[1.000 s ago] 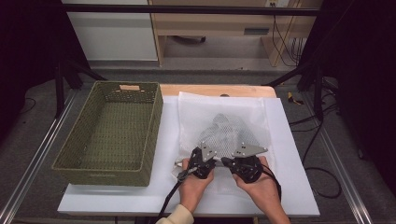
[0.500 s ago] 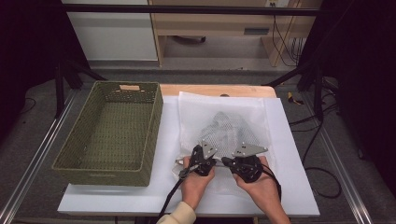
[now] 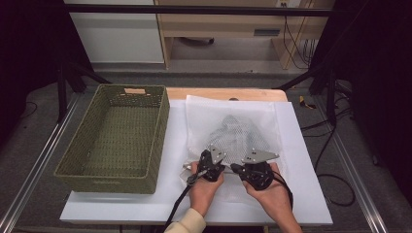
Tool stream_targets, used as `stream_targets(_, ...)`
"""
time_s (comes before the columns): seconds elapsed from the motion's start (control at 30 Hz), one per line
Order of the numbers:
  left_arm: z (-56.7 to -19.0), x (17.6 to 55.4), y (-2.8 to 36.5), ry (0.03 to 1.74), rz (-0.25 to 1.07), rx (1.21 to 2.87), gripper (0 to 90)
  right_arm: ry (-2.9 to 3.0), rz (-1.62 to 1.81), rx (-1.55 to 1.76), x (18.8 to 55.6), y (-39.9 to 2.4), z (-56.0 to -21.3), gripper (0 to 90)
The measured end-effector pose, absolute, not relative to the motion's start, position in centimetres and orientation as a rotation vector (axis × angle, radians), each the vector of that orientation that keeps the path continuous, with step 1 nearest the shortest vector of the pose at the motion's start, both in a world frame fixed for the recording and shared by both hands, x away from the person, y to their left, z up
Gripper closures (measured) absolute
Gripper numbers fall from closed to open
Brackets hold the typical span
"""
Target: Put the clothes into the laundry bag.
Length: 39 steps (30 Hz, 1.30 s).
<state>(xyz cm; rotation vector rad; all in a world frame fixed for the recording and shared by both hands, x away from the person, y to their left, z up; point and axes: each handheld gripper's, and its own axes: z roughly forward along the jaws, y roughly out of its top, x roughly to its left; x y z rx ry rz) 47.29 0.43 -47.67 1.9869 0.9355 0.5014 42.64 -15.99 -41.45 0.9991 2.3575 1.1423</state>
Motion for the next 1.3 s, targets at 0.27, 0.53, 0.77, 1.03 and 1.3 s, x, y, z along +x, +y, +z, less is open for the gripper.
stream_targets(0.27,-47.7,47.48,0.36,0.937,0.501,1.991,90.0,2.36,1.143,0.997,42.62,-15.97,-41.41,90.0)
stream_targets(0.53,-47.79,47.75,0.37,0.946,0.496,1.985,90.0,2.361,1.141,0.998,42.62,-15.99,-41.42,90.0)
stream_targets(0.77,-47.86,47.92,0.33,0.951,0.499,1.98,90.0,2.36,1.141,0.999,42.65,-16.02,-41.43,90.0)
stream_targets(1.03,-47.91,47.97,0.3,0.958,0.498,1.974,90.0,2.363,1.14,0.999,42.67,-16.04,-41.48,90.0)
stream_targets(1.3,-47.96,48.14,0.25,0.965,0.503,1.969,90.0,2.364,1.141,0.994,42.6,-15.98,-41.46,90.0)
